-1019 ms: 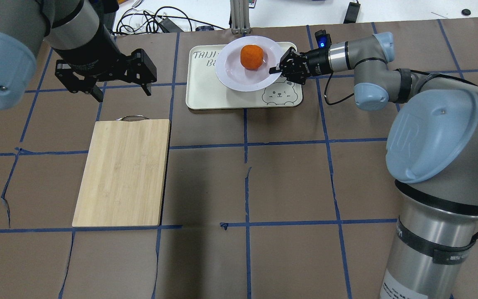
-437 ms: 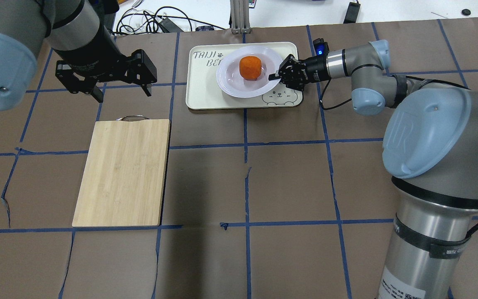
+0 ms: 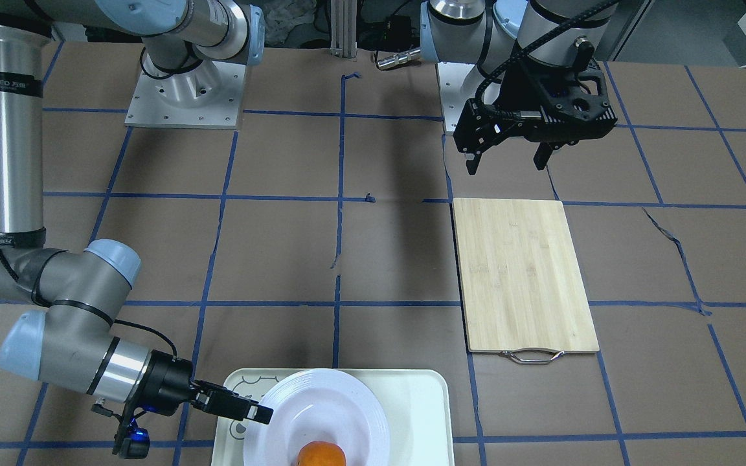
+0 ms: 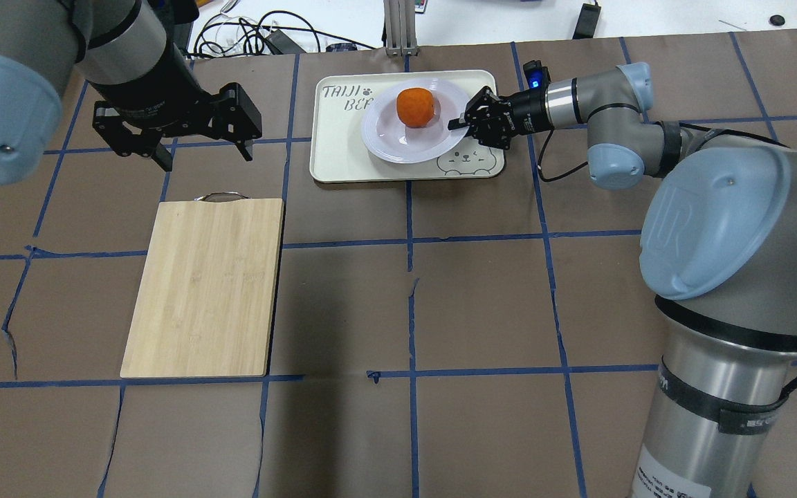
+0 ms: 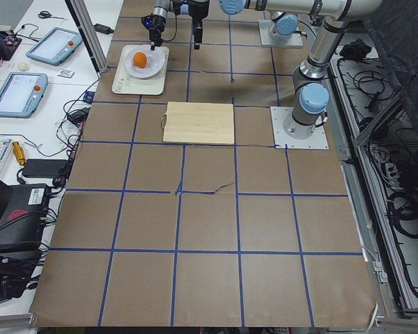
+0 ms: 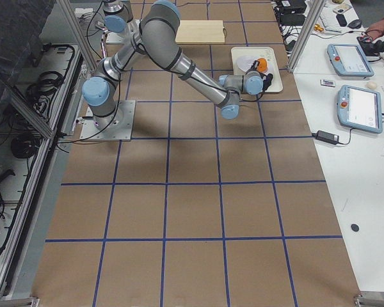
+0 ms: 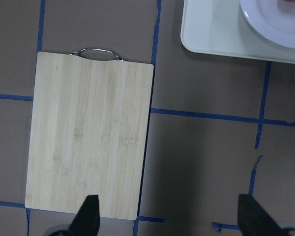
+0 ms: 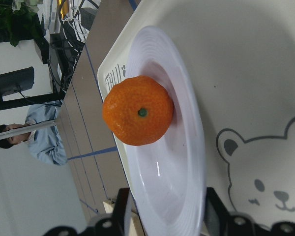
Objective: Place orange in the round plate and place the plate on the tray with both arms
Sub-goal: 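Slide the plate with the right gripper onto the bear-printed tray, then open the right gripper and lift it off the plate rim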
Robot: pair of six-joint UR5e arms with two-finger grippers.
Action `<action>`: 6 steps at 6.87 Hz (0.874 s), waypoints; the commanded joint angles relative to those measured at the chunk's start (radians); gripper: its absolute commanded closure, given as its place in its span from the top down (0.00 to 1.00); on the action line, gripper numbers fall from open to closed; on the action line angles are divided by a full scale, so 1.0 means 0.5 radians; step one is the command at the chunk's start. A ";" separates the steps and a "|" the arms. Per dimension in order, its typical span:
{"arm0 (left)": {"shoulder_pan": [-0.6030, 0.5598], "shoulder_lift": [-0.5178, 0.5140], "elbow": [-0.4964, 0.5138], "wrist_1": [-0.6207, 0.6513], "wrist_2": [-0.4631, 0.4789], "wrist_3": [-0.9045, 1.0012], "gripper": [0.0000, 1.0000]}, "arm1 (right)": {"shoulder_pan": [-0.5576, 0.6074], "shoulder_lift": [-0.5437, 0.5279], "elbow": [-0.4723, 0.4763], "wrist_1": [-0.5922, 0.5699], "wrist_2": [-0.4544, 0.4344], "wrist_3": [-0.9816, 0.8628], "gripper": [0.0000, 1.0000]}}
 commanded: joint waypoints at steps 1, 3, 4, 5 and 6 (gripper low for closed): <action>0.000 0.000 0.000 0.000 0.000 0.000 1.00 | -0.026 -0.169 0.025 0.147 -0.375 0.006 1.00; 0.000 0.000 0.000 0.000 0.000 0.000 1.00 | -0.026 -0.417 -0.035 0.628 -0.742 0.003 1.00; 0.000 0.000 0.000 0.000 0.000 0.000 1.00 | -0.026 -0.537 -0.139 0.952 -0.969 0.000 1.00; 0.000 0.000 0.000 0.000 0.000 0.000 1.00 | 0.001 -0.666 -0.247 1.277 -1.136 -0.019 1.00; 0.000 0.000 0.000 0.000 0.000 0.000 1.00 | 0.068 -0.810 -0.269 1.463 -1.314 -0.019 1.00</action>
